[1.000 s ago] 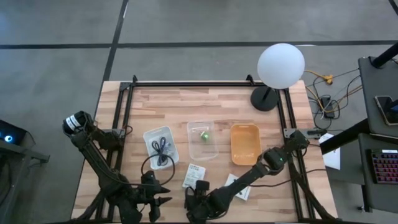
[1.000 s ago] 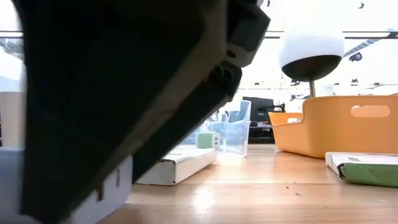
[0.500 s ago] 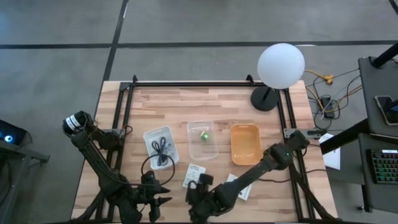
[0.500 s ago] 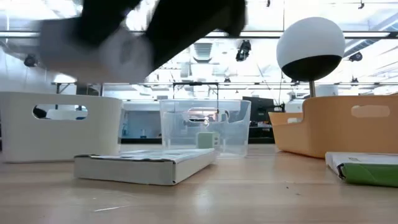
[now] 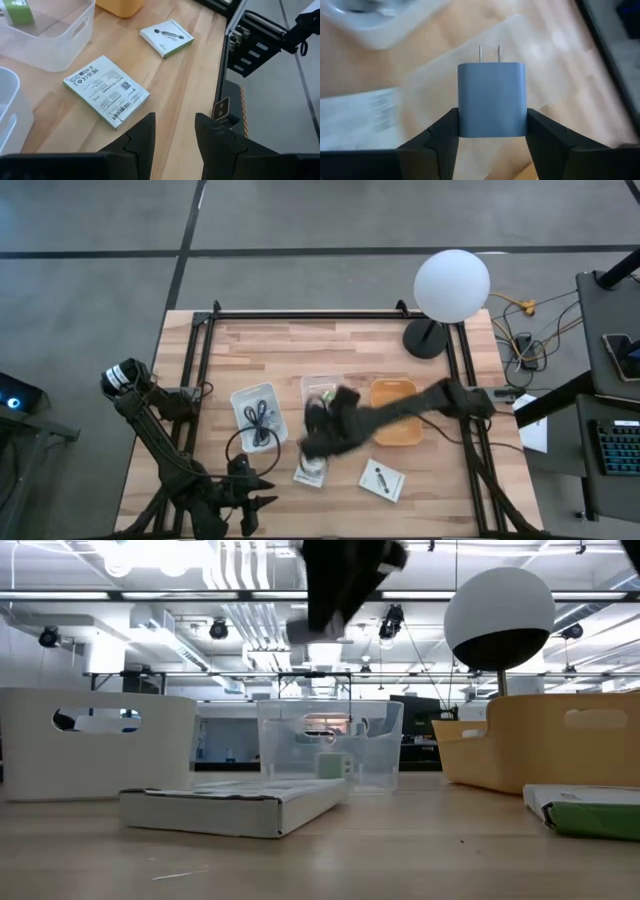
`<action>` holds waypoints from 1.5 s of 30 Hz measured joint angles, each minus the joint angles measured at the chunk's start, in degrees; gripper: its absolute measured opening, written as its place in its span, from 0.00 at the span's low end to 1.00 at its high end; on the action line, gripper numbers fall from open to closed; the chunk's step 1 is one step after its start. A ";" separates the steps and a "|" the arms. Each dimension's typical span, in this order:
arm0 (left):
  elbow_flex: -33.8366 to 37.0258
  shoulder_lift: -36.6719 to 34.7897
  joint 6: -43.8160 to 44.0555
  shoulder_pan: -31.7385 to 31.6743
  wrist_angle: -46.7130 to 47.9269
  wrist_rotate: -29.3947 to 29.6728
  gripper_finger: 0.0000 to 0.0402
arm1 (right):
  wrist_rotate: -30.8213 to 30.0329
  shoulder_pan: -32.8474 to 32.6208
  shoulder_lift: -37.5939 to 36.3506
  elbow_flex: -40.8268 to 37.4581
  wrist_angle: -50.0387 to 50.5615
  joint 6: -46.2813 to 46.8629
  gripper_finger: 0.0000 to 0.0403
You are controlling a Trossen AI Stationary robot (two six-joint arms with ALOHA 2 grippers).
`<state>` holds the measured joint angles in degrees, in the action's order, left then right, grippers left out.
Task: Pick and place items into bin
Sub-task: Put the light blue charger adapter into the transparent bin, then put the left white card reader box into the yellow bin
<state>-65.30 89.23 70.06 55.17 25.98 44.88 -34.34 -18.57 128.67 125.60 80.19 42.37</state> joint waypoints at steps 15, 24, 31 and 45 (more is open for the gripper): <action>0.08 0.00 -0.13 -0.06 -0.91 0.00 0.30 | 7.31 3.65 1.13 -7.70 -5.23 -18.09 0.72; 1.95 0.02 2.44 -3.69 -1.88 -7.15 0.30 | 8.49 -8.20 -2.93 -7.88 -4.56 -18.54 0.67; 2.08 0.06 -8.12 -10.60 -5.90 -14.60 0.17 | 18.47 -11.98 -3.35 -8.87 -14.99 -2.32 0.36; 1.88 11.59 -12.67 -17.50 -10.38 -22.37 0.00 | 20.43 -14.16 -3.05 -22.87 -28.68 12.28 0.02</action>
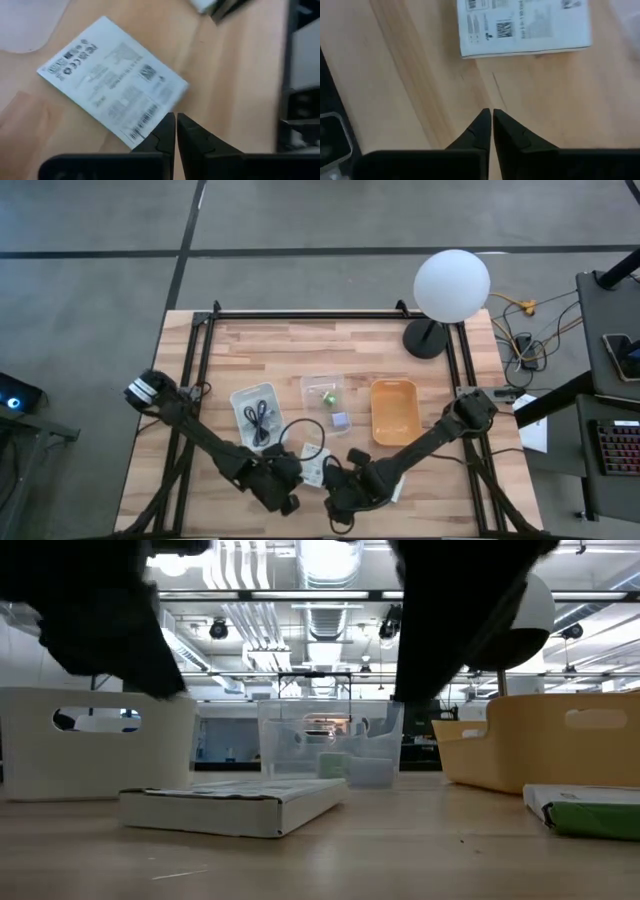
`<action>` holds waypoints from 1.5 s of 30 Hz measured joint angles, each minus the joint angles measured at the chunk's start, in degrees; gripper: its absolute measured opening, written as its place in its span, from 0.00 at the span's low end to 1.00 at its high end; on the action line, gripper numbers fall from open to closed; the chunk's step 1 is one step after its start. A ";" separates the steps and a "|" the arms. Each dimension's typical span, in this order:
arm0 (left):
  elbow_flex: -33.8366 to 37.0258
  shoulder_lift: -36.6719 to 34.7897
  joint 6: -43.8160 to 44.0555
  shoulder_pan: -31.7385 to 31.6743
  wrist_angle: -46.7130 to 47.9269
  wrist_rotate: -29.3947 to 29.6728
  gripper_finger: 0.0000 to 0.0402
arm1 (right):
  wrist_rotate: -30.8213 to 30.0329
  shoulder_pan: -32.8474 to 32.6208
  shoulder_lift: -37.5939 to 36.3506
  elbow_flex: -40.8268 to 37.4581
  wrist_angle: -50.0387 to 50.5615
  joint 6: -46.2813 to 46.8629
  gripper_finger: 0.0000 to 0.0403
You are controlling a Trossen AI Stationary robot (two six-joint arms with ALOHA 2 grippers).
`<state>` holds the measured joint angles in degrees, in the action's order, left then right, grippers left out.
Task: Pick and place items into bin
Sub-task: Put the left white card reader box into the yellow bin
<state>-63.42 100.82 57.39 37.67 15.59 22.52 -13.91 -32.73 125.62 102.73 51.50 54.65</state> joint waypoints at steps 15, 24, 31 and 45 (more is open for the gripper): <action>0.18 2.18 0.80 -2.47 7.13 -1.85 0.00 | -2.77 0.38 0.00 -10.69 -15.36 0.11 0.02; 0.94 2.20 0.52 -2.47 7.58 -1.53 0.00 | -4.31 1.76 0.02 -11.38 -23.01 -3.51 0.02; -5.76 2.03 -3.88 -2.36 16.50 -1.40 0.00 | -7.07 1.64 -0.18 -11.38 -23.05 -4.86 0.02; -11.30 6.82 -20.18 -2.23 16.95 -0.56 0.00 | -9.91 -3.70 -0.76 -14.04 -18.97 -0.45 0.02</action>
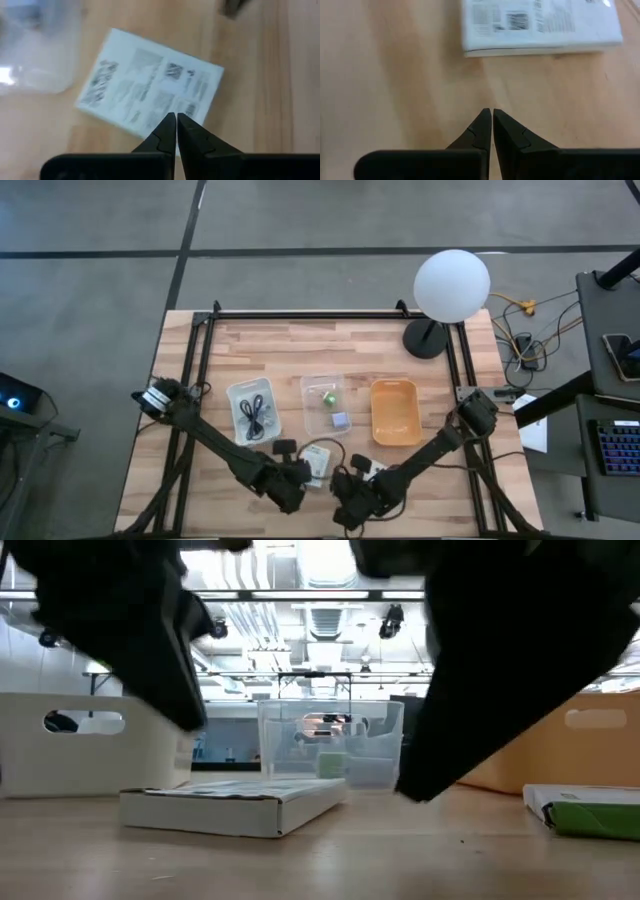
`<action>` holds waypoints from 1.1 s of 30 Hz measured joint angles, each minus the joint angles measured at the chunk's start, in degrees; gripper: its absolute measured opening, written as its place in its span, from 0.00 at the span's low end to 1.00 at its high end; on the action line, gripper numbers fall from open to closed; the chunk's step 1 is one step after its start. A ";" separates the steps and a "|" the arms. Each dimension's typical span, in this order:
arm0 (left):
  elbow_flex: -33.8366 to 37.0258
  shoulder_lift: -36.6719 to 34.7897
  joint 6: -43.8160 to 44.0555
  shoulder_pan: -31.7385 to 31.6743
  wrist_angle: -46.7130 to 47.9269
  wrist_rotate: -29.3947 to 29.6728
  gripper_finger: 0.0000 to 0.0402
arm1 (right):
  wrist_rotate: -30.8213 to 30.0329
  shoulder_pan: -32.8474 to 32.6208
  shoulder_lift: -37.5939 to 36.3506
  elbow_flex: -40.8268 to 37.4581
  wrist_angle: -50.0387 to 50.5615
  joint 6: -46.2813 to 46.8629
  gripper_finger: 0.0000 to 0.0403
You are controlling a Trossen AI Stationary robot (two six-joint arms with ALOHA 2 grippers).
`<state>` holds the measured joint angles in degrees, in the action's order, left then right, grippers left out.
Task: Pick and place items into bin
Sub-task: Put the left white card reader box into the yellow bin
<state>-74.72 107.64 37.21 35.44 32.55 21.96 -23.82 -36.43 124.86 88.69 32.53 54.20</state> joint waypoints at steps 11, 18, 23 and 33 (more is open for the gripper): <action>-1.11 3.66 1.46 -0.07 0.82 -1.93 0.00 | 2.43 2.32 0.00 -2.94 -13.40 7.68 0.02; -2.10 1.03 1.47 0.29 7.05 4.41 0.00 | 2.41 2.19 0.00 -5.41 -13.32 9.33 0.02; 0.06 1.57 1.50 -0.49 6.72 4.69 0.00 | 2.15 2.39 0.00 -6.33 -13.73 9.86 0.02; 3.03 2.24 5.90 -4.51 5.06 5.33 0.00 | 2.18 4.22 0.00 -5.93 -15.22 4.27 0.02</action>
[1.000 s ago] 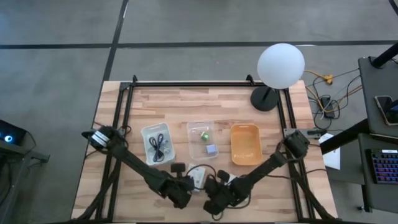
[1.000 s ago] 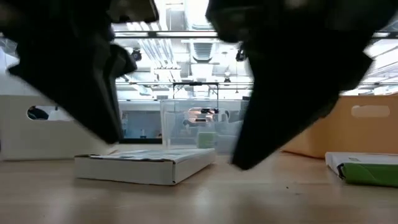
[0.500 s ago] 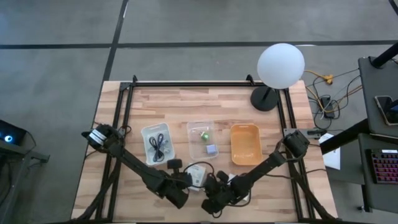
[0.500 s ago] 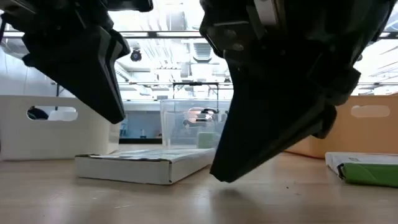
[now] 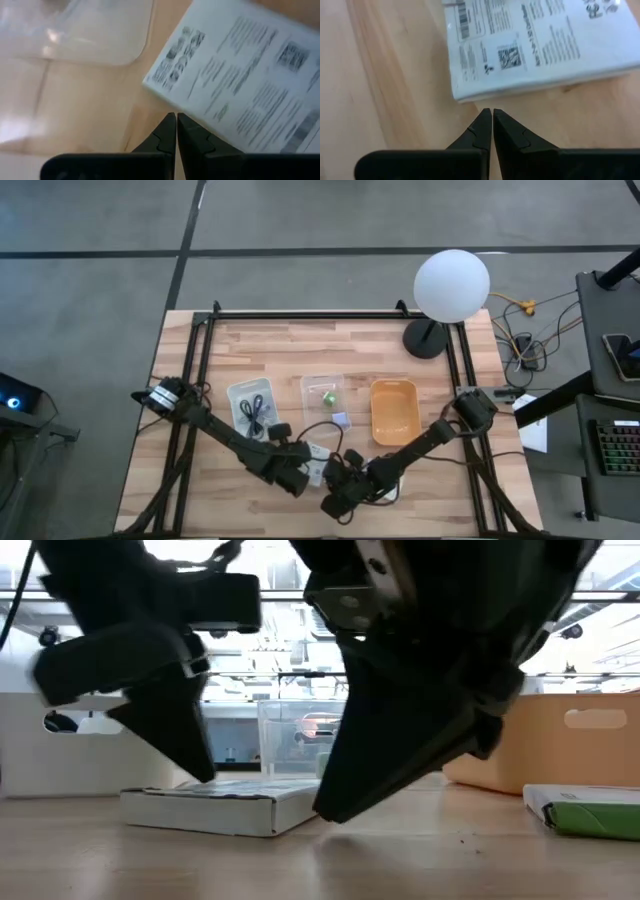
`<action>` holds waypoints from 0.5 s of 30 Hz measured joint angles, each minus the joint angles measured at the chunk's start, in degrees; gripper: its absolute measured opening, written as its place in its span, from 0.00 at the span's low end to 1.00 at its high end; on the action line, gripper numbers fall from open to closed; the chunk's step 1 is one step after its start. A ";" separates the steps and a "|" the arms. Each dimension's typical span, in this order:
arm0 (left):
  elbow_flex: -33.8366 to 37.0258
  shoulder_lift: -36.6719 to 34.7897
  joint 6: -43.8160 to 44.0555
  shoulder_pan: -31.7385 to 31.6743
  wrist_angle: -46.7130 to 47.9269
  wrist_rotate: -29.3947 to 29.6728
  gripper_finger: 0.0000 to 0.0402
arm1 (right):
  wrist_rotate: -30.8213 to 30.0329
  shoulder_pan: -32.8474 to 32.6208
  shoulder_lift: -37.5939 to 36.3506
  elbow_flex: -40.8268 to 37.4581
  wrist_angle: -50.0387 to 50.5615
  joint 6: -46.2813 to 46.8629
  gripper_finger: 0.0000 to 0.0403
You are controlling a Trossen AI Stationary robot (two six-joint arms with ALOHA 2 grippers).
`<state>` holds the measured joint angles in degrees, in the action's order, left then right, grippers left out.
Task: Pick and place items into bin
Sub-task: Put the left white card reader box into the yellow bin
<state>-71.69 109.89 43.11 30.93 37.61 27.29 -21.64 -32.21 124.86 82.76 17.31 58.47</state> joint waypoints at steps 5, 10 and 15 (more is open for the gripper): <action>1.14 -0.05 -0.36 -0.81 -4.42 -2.70 0.00 | 0.51 1.15 0.00 0.00 -0.03 -2.41 0.02; 1.23 0.28 0.02 -1.13 -5.10 -5.03 0.00 | 1.19 1.42 0.00 0.02 -0.15 -3.22 0.02; 0.26 0.45 0.03 -0.97 -7.39 -7.61 0.00 | 6.06 0.72 0.00 0.37 -0.30 -3.12 0.02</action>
<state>-71.43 110.34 43.14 29.96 30.22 19.68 -15.58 -31.49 124.86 83.13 17.02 55.35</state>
